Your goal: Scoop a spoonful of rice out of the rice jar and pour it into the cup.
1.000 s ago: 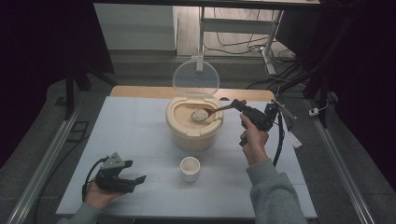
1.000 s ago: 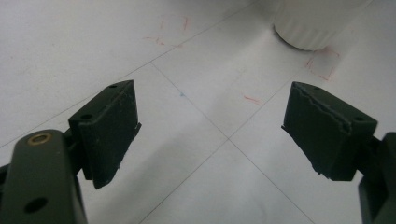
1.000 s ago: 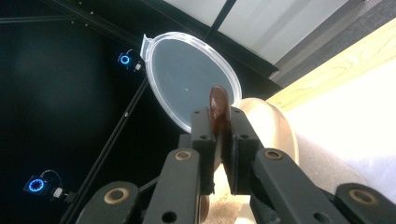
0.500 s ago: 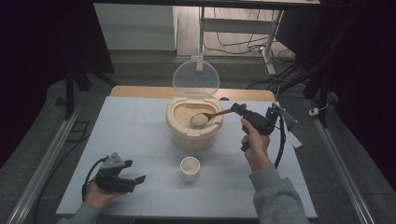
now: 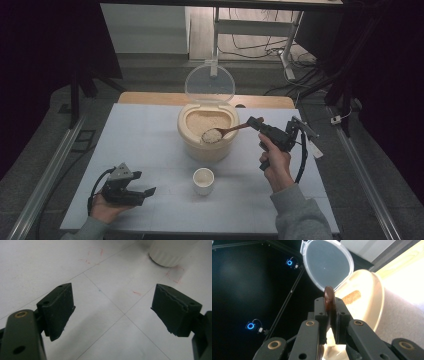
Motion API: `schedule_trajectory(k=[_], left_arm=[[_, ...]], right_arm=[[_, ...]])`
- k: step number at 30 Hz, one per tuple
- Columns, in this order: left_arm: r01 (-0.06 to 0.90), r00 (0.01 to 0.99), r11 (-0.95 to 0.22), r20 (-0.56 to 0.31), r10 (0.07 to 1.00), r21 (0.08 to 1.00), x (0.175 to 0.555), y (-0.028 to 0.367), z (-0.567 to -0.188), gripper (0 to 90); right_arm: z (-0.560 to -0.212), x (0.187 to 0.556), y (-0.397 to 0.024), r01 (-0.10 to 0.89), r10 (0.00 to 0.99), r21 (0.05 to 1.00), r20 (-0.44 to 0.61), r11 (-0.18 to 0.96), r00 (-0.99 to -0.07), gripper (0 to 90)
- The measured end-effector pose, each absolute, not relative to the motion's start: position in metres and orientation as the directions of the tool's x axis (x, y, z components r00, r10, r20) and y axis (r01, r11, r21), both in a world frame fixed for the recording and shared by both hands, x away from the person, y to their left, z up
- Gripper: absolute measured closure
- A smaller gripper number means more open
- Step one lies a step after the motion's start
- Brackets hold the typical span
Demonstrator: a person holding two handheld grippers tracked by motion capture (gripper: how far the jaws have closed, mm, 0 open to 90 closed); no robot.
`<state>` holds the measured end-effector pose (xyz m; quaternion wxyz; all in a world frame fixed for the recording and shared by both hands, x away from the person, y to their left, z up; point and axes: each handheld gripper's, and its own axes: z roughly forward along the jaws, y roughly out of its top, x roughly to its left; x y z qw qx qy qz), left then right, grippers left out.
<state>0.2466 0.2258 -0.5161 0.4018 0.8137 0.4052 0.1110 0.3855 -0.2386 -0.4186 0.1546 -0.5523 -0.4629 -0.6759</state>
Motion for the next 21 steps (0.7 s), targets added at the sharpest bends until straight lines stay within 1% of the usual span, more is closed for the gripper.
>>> schedule_trajectory(k=[12,21], left_arm=[[0.57,0.646,-0.348,-0.145,0.749,0.745,0.246,0.227,-0.516,17.8],[0.57,0.646,-0.348,-0.145,0.75,0.744,0.247,0.227,-0.516,17.7]], right_arm=[[-0.426,0.371,-0.235,0.757,0.286,0.447,0.893,-0.476,-0.347,83.2],[-0.434,0.364,-0.238,0.764,0.285,0.438,0.897,-0.474,-0.338,83.3]])
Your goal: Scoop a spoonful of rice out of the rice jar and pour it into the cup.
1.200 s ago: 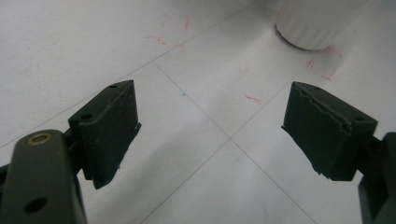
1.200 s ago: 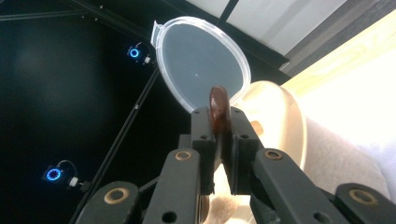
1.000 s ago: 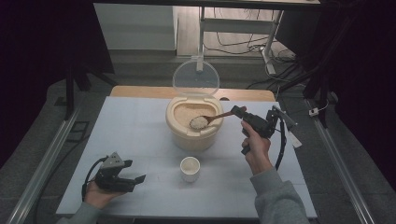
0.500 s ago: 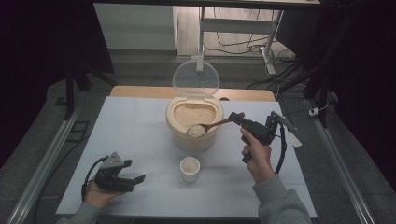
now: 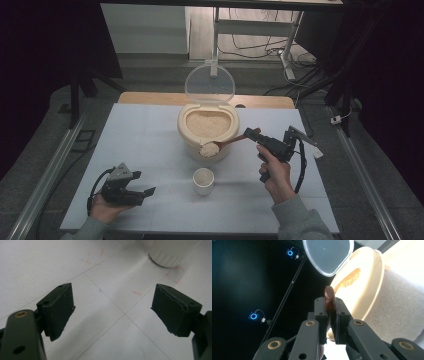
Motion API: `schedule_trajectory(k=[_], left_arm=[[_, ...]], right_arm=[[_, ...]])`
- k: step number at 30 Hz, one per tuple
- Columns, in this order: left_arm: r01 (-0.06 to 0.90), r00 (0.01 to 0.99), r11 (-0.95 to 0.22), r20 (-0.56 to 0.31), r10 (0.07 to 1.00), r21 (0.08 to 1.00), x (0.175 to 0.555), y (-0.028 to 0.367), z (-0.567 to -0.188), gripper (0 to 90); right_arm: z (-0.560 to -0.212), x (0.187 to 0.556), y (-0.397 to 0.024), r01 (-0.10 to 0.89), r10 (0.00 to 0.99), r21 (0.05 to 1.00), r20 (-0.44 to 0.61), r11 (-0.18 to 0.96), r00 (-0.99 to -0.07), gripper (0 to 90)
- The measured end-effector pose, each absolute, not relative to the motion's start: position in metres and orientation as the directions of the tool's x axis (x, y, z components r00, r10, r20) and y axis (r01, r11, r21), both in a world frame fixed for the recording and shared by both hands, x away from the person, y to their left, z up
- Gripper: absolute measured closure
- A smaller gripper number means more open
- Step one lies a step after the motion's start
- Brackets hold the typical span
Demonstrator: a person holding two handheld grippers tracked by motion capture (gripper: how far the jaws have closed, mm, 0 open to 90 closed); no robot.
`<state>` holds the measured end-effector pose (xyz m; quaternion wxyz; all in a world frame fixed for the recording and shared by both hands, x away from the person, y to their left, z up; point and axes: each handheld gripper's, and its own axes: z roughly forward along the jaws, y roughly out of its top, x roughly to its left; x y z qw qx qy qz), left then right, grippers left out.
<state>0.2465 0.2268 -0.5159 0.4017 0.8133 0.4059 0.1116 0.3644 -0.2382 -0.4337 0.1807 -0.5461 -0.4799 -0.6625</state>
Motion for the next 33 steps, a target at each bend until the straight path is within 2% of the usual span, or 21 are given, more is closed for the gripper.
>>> schedule_trajectory(k=[17,33], left_arm=[[0.573,0.645,-0.35,-0.144,0.751,0.741,0.247,0.227,-0.516,17.7],[0.573,0.645,-0.35,-0.143,0.751,0.741,0.247,0.227,-0.517,17.8]], right_arm=[[-0.448,0.355,-0.238,0.79,0.326,0.448,0.886,-0.419,-0.33,83.3],[-0.454,0.355,-0.232,0.804,0.412,0.483,0.848,-0.345,-0.333,83.3]])
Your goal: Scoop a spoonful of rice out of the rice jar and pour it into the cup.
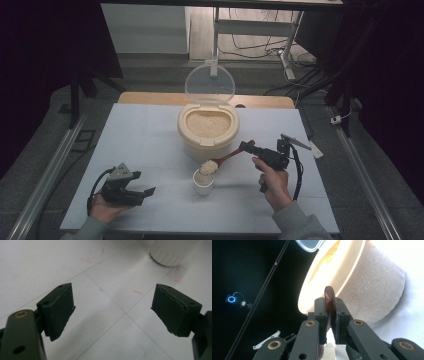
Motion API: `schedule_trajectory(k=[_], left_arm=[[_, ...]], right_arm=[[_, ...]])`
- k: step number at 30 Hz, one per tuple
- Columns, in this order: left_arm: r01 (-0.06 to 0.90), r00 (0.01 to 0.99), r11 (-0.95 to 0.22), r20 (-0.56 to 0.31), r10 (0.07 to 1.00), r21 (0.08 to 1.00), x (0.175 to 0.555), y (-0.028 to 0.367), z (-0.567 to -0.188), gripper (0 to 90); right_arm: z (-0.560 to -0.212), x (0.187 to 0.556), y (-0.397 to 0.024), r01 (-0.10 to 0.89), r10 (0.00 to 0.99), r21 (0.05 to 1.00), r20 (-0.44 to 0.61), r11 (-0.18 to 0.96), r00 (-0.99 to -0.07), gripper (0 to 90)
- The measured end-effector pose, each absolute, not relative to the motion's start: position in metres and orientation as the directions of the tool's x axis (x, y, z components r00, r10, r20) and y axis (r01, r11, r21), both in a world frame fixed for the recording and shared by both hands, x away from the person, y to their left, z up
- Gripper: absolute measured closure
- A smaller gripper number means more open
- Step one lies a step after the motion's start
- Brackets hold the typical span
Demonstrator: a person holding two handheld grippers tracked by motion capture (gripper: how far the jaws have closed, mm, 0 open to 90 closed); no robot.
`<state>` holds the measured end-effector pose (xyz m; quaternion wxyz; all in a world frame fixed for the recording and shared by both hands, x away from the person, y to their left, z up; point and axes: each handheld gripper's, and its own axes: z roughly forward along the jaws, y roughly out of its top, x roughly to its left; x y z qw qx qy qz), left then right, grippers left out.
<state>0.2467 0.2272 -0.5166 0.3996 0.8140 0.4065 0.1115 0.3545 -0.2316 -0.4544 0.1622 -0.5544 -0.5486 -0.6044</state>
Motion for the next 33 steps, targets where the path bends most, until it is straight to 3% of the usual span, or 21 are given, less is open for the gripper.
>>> schedule_trajectory(k=[23,33], left_arm=[[0.573,0.644,-0.35,-0.143,0.751,0.741,0.247,0.228,-0.517,17.7],[0.573,0.644,-0.35,-0.144,0.751,0.741,0.247,0.228,-0.517,17.8]], right_arm=[[-0.444,0.357,-0.219,0.783,0.535,0.573,0.752,-0.244,-0.384,83.2],[-0.43,0.351,-0.211,0.729,0.567,0.659,0.677,-0.182,-0.47,83.2]])
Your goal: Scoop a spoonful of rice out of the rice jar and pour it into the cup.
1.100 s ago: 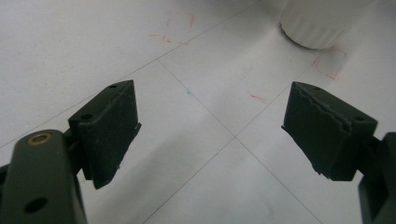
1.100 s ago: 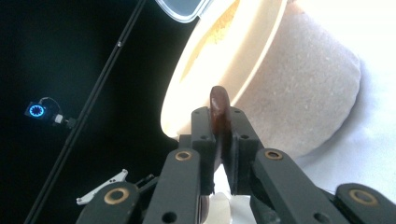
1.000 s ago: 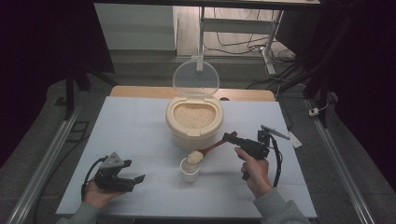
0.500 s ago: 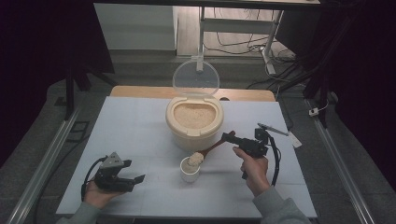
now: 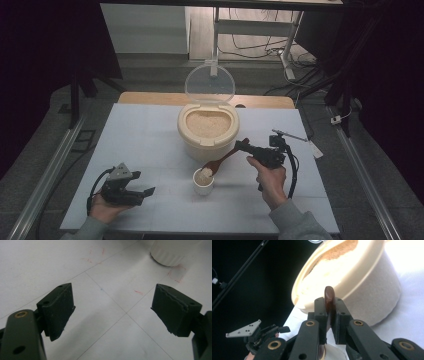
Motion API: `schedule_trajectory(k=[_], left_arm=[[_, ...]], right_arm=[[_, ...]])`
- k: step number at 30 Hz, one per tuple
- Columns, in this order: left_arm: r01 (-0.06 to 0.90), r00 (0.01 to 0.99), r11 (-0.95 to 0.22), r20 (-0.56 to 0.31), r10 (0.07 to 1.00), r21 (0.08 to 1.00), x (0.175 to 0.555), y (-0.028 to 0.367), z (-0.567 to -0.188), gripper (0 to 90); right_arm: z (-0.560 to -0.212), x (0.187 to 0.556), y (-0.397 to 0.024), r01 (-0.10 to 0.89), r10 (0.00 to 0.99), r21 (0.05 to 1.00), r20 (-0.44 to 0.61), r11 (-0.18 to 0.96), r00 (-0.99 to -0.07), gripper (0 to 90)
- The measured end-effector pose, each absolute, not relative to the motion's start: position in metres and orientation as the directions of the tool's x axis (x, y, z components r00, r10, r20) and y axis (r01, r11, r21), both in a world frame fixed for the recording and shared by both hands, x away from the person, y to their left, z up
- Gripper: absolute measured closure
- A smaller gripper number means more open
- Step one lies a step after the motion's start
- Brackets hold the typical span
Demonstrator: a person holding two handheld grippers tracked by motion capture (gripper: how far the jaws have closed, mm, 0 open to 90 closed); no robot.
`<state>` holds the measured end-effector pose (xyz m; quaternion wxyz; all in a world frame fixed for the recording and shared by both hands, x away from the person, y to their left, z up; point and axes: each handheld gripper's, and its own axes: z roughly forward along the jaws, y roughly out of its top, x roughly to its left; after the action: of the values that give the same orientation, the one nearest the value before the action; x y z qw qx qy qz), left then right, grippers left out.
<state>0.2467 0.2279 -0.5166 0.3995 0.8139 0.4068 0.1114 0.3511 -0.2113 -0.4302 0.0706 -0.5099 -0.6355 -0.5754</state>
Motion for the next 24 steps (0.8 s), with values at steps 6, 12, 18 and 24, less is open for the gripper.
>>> schedule_trajectory(k=[6,12,18,24], left_arm=[[0.574,0.644,-0.35,-0.144,0.752,0.741,0.247,0.228,-0.517,17.7],[0.574,0.643,-0.348,-0.144,0.752,0.741,0.247,0.228,-0.517,17.8],[0.575,0.643,-0.35,-0.144,0.752,0.74,0.247,0.228,-0.517,17.7],[0.575,0.643,-0.35,-0.144,0.752,0.74,0.247,0.228,-0.517,17.7]], right_arm=[[-0.419,0.346,-0.208,0.673,0.588,0.725,0.61,-0.145,-0.53,83.2],[-0.413,0.342,-0.207,0.642,0.6,0.758,0.569,-0.116,-0.563,83.2],[-0.413,0.342,-0.209,0.641,0.594,0.758,0.574,-0.123,-0.564,83.2],[-0.417,0.343,-0.212,0.656,0.574,0.741,0.602,-0.144,-0.554,83.2]])
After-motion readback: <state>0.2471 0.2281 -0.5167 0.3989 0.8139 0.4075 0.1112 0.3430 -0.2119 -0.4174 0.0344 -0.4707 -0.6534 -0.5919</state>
